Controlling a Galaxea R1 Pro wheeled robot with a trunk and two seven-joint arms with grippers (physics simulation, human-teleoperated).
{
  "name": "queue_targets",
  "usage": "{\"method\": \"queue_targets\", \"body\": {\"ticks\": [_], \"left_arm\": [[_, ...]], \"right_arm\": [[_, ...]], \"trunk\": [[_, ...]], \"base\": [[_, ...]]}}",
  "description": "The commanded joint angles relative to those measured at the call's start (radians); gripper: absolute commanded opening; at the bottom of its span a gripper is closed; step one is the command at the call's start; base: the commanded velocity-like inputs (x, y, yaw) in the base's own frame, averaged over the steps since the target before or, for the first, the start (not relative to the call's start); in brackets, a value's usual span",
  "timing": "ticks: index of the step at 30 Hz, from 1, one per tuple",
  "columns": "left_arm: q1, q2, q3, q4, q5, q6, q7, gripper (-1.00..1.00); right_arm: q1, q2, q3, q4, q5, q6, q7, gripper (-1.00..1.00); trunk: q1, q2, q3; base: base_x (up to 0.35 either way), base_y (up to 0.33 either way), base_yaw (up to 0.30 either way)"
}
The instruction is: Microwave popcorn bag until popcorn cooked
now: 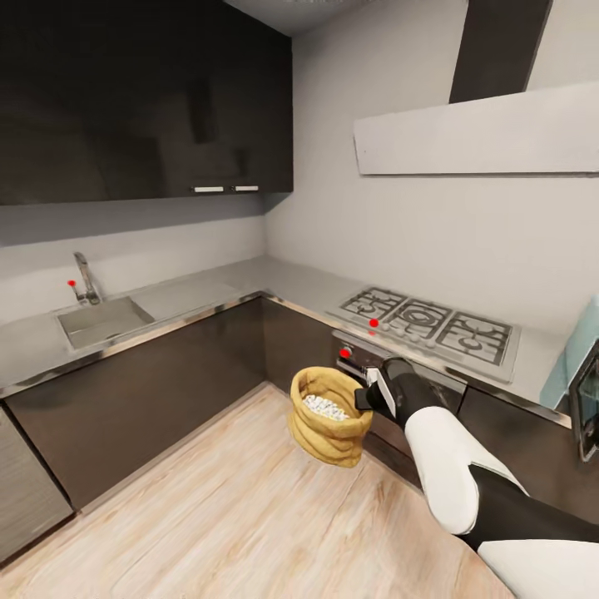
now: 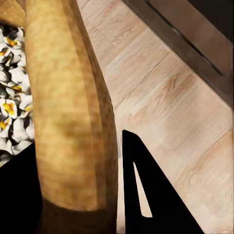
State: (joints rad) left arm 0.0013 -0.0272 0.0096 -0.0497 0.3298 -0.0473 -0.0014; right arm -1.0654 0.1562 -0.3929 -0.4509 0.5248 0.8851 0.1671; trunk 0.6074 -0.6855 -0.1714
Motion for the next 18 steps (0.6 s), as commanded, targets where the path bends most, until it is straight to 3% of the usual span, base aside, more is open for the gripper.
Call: {"method": "queue_targets", "body": {"ticks": [1, 8, 18], "left_arm": [[0.0, 0.0, 0.001, -0.001, 0.005, -0.002, 0.0, 1.0], [0.0, 0.001, -0.005, -0.002, 0.002, -0.006, 0.0, 1.0], [0.0, 0.0, -0.001, -0.001, 0.002, -0.006, 0.0, 1.0]], "right_arm": [[0.0, 0.0, -0.007, -0.002, 0.007, 0.005, 0.007, -1.0], [0.031, -0.005, -0.007, -0.002, 0.009, 0.008, 0.007, -1.0], [0.031, -0.013, -0.007, -0.002, 0.009, 0.008, 0.007, -1.0]], "trunk": [[0.0, -0.001, -0.002], [0.0, -0.001, 0.001], [0.0, -0.001, 0.005]], "base": [[-0.31, 0.159, -0.215], [-0.103, 0.057, -0.269], [-0.297, 0.076, -0.277]]}}
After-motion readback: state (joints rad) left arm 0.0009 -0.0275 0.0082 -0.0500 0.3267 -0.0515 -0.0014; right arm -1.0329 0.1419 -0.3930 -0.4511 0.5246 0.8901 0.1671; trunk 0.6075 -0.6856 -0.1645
